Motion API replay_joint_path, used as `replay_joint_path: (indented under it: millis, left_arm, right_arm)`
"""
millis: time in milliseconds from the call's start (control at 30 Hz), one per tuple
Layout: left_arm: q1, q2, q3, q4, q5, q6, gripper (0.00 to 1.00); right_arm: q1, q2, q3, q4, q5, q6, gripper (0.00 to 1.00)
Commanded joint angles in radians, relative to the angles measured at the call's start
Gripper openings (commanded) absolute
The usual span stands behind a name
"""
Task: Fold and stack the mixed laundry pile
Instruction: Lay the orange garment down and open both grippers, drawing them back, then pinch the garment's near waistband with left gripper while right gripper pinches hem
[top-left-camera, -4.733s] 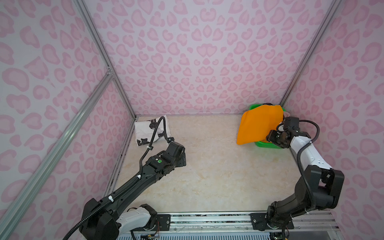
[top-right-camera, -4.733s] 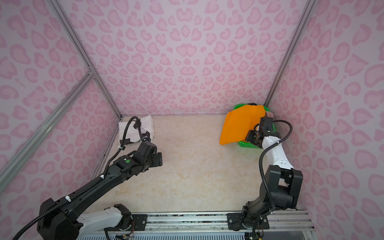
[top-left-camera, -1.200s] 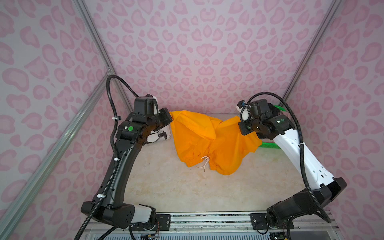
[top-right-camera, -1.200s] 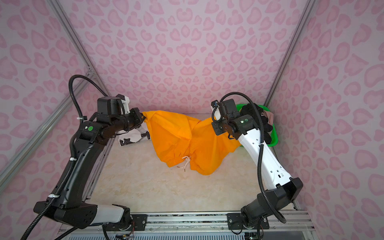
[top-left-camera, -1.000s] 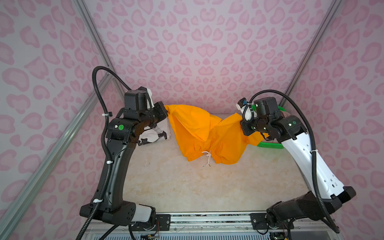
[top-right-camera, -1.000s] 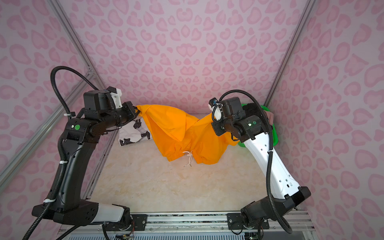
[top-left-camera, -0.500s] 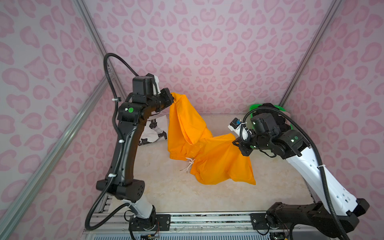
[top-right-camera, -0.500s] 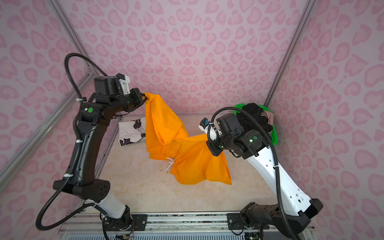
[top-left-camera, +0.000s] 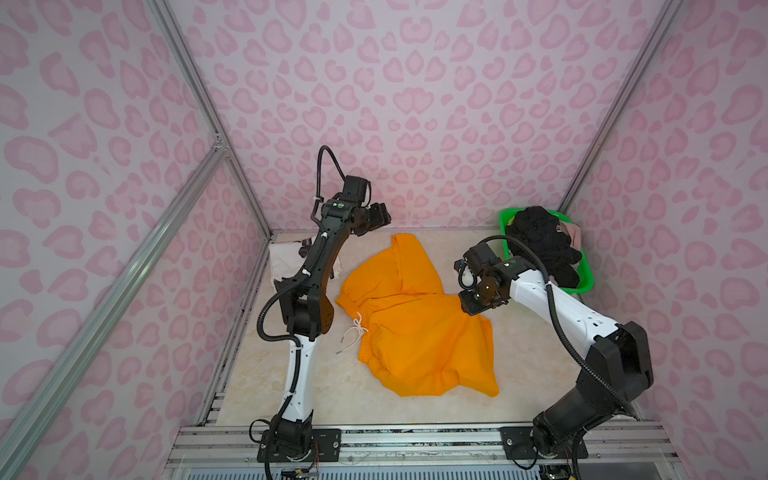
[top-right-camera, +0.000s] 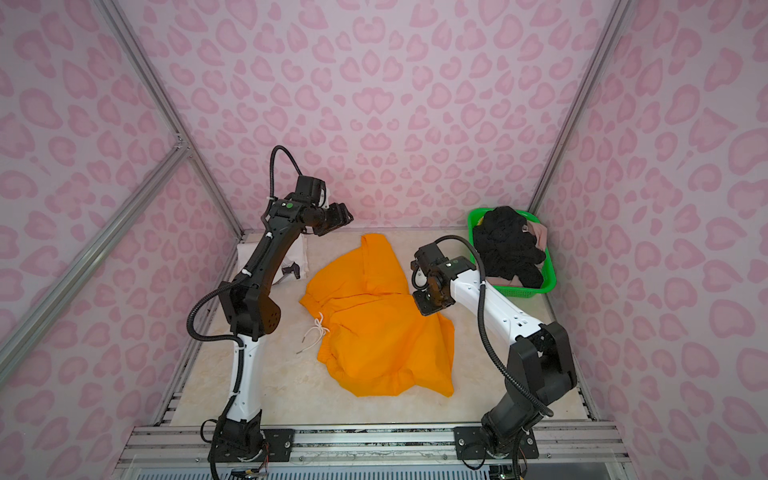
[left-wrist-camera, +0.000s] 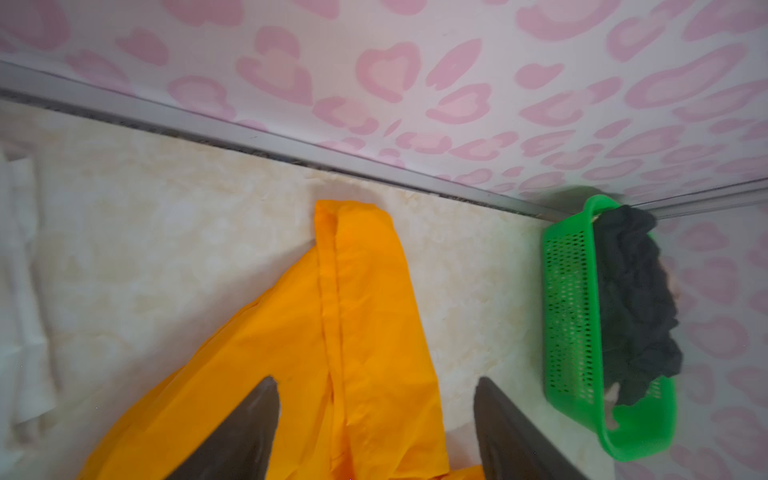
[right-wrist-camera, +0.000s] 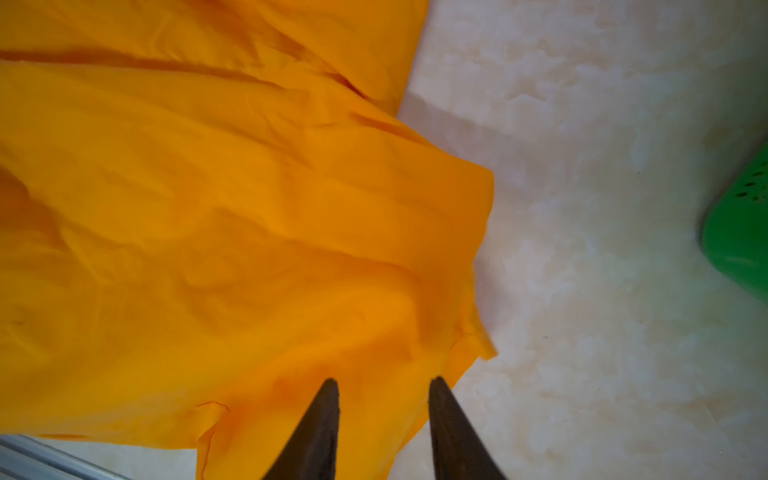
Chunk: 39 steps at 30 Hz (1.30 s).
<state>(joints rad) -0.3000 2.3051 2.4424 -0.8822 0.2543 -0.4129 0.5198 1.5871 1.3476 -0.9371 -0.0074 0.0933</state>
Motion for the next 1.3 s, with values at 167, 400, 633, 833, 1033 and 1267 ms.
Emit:
replay_joint_path:
  millis: [167, 400, 633, 833, 1033, 1267]
  left_arm:
    - [0.004, -0.528, -0.577, -0.158, -0.208, 0.054, 0.75]
    - [-0.016, -1.04, -1.376, 0.01, -0.036, -0.128, 0.61]
    - [-0.067, -1.232, -1.704, 0.133, -0.033, -0.191, 0.59]
    - [-0.095, -1.164, -1.782, 0.272, 0.01, -0.199, 0.59]
    - [-0.151, -1.061, -1.805, 0.403, 0.048, -0.213, 0.62]
    - [-0.174, -0.937, -1.854, 0.557, 0.053, -0.227, 0.61]
  right_arm:
    - [-0.007, -0.141, -0.054, -0.136, -0.065, 0.035, 0.6]
    - [-0.033, -0.285, -0.317, -0.103, -0.192, 0.154, 0.61]
    - [-0.051, -0.406, -0.527, -0.025, -0.217, 0.304, 0.56]
    - [-0.105, -0.434, -0.65, 0.056, -0.263, 0.356, 0.55]
    - [-0.121, -0.399, -0.704, 0.161, -0.321, 0.43, 0.59]
    - [-0.145, -0.372, -0.773, 0.27, -0.4, 0.466, 0.54]
